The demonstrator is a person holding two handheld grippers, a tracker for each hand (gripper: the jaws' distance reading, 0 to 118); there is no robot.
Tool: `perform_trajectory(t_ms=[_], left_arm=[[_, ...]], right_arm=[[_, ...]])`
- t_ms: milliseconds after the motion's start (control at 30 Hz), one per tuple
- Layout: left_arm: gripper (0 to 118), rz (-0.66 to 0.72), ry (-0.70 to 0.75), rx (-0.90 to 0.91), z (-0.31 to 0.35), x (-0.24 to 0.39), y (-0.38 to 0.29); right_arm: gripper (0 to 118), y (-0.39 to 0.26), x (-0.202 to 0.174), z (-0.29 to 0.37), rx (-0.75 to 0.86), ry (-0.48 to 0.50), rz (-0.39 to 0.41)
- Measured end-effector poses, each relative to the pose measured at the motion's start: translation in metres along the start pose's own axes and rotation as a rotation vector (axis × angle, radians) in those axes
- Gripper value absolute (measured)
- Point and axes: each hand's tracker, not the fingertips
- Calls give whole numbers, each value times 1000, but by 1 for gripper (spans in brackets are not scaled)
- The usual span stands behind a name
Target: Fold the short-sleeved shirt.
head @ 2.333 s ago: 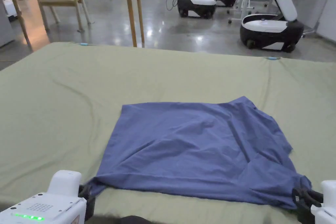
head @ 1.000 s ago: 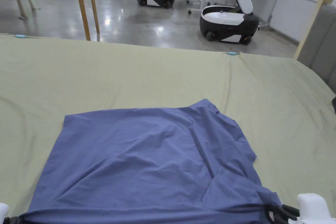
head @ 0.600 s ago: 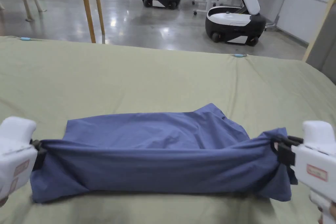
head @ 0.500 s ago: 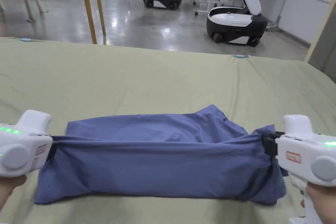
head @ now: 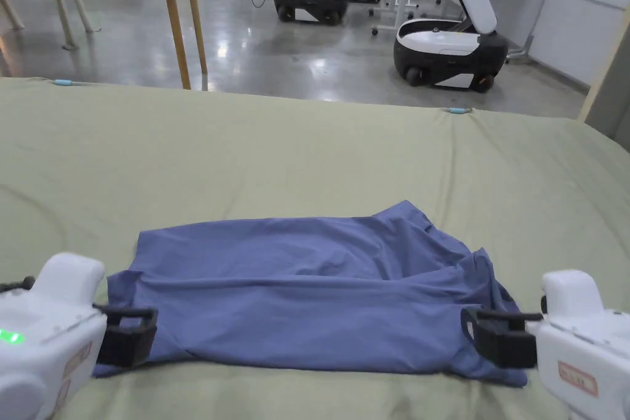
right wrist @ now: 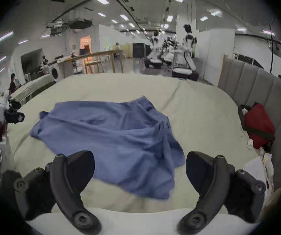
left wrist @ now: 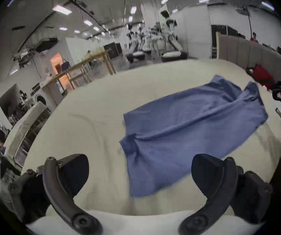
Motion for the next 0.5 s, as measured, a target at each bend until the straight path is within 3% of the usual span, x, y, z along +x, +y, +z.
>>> perform_trajectory(t_ms=[100, 133, 167, 200, 233, 267, 300, 500], left_arm=[[118, 69, -67, -41, 32, 8, -41], [115, 83, -64, -80, 26, 4, -57], [108, 96, -60, -93, 30, 4, -65], [75, 129, -71, -124, 32, 1, -73], [30, 167, -98, -156, 31, 0, -78], [0, 217, -91, -179, 32, -2, -84], [0, 202, -103, -141, 33, -5, -88], [0, 276, -79, -153, 11, -25, -86]], right_arm=[[106, -28, -16, 26, -7, 13, 12], [90, -37, -20, 32, -22, 17, 5], [55, -43, -24, 33, -29, -3, 2], [3, -50, -27, 38, -27, -65, 19], [2, -53, -28, 40, -24, -36, 15], [1, -54, -27, 42, -47, 18, -8], [1, -56, -28, 44, -55, 29, -39], [1, -58, -22, 49, -49, 6, -42]])
